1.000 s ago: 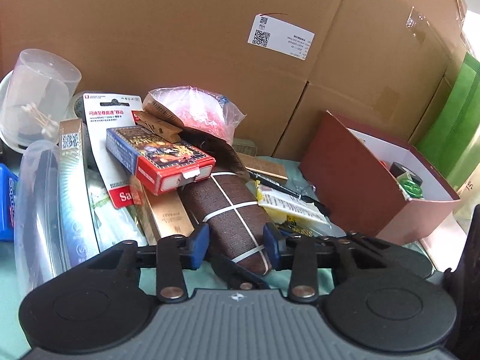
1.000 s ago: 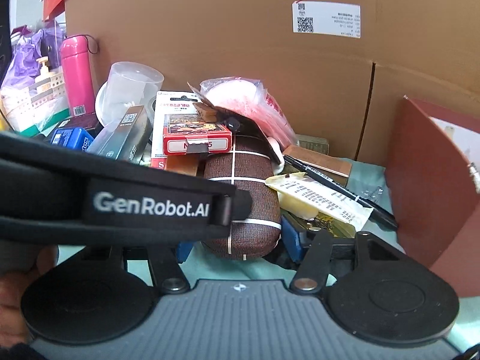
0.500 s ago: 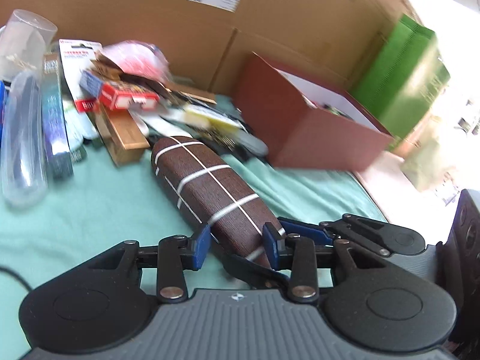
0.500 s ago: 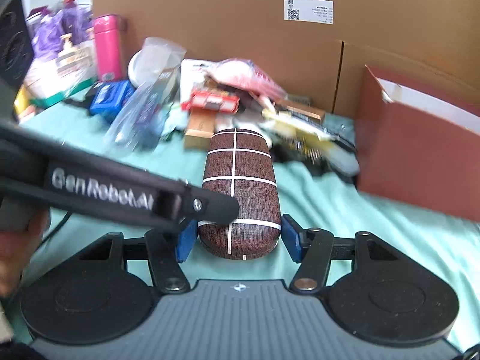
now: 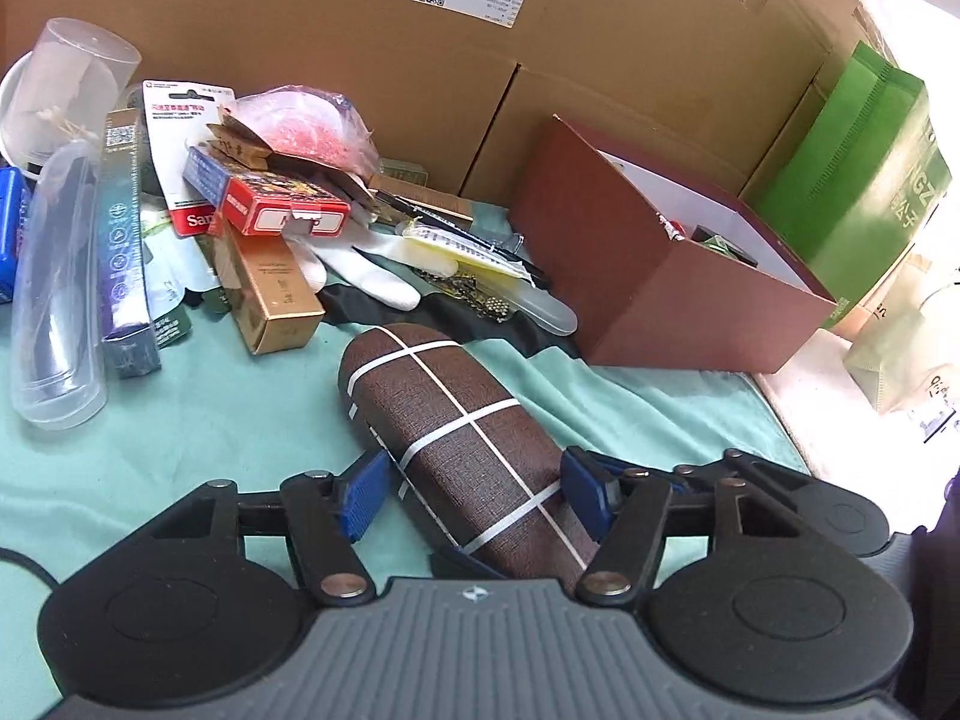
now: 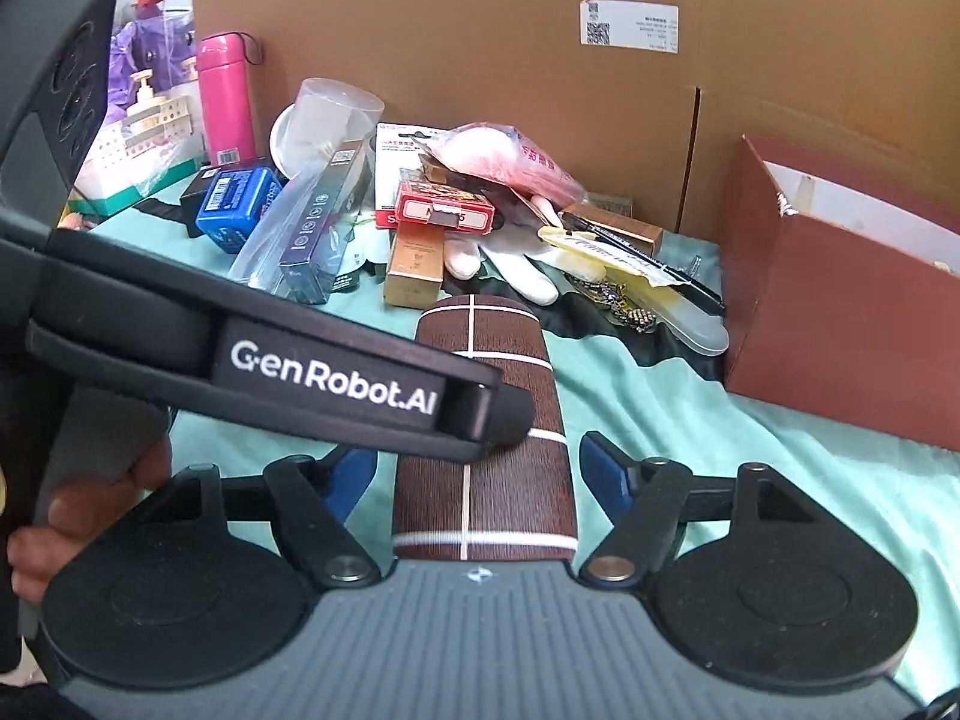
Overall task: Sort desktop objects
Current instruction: 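Grasp the brown checkered glasses case with both tools, then carry the glasses case into the red-brown box and open both tools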
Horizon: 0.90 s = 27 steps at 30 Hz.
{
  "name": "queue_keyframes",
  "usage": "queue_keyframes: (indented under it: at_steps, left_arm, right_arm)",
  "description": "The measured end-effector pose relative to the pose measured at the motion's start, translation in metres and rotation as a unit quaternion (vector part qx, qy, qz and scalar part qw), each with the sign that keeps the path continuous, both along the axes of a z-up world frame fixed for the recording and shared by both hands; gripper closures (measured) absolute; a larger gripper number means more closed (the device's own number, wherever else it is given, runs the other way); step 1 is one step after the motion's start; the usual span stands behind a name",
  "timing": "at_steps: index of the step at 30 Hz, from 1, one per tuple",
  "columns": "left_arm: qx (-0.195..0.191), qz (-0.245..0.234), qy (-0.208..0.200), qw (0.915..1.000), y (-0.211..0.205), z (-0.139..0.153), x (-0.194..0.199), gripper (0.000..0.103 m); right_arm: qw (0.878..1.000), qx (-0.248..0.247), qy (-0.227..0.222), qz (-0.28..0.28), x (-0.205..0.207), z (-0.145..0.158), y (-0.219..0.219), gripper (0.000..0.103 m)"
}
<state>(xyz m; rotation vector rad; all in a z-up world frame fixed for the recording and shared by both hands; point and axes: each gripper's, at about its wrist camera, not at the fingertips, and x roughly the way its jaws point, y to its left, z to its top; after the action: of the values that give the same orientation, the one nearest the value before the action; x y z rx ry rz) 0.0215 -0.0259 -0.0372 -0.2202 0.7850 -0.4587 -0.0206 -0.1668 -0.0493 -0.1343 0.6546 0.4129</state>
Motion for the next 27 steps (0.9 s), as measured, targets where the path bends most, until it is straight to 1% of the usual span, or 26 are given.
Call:
queue_keyframes:
  at_steps: [1, 3, 4, 5, 8, 10, 14, 17, 21, 27]
  left_arm:
    - [0.002, -0.002, -0.001, 1.0000, -0.001, 0.000, 0.001, 0.037]
    - [0.003, -0.002, -0.002, 1.0000, -0.001, 0.000, 0.002, 0.035]
    - [0.001, -0.001, 0.000, 1.0000, 0.000, -0.001, 0.003, 0.035]
    - [-0.002, -0.001, 0.003, 1.0000, 0.000, -0.002, 0.004, 0.033]
    - [-0.012, -0.001, 0.008, 0.9999, 0.002, -0.004, 0.006, 0.034]
    - [-0.011, 0.000, 0.007, 0.9999, 0.001, -0.003, 0.005, 0.036]
    - [-0.002, 0.004, -0.004, 1.0000, -0.002, 0.003, -0.001, 0.046]
    - [-0.006, 0.000, -0.011, 0.9999, -0.006, 0.009, -0.006, 0.047]
    - [-0.008, -0.008, -0.043, 0.9990, -0.017, 0.027, -0.017, 0.047]
    - [-0.026, -0.031, -0.106, 0.9936, -0.039, 0.067, -0.016, 0.050]
  right_arm:
    - [1.000, 0.000, 0.003, 0.000, 0.002, -0.001, 0.001, 0.033]
    - [1.000, -0.001, 0.011, -0.002, 0.005, -0.002, 0.002, 0.041]
    - [1.000, -0.002, 0.014, -0.005, 0.006, -0.003, 0.002, 0.042]
    - [1.000, 0.000, 0.015, -0.008, 0.007, -0.004, 0.001, 0.042]
    - [1.000, 0.007, 0.017, -0.009, 0.008, -0.005, -0.001, 0.042]
    - [1.000, 0.010, 0.016, -0.011, 0.008, -0.006, -0.002, 0.043]
    - [1.000, 0.014, 0.016, -0.023, 0.006, -0.005, -0.003, 0.043]
    - [0.999, 0.022, 0.010, -0.032, -0.001, -0.001, -0.009, 0.043]
    - [0.999, 0.024, -0.016, -0.042, -0.011, 0.013, -0.019, 0.043]
    - [0.993, 0.033, -0.083, -0.073, -0.016, 0.049, -0.041, 0.043]
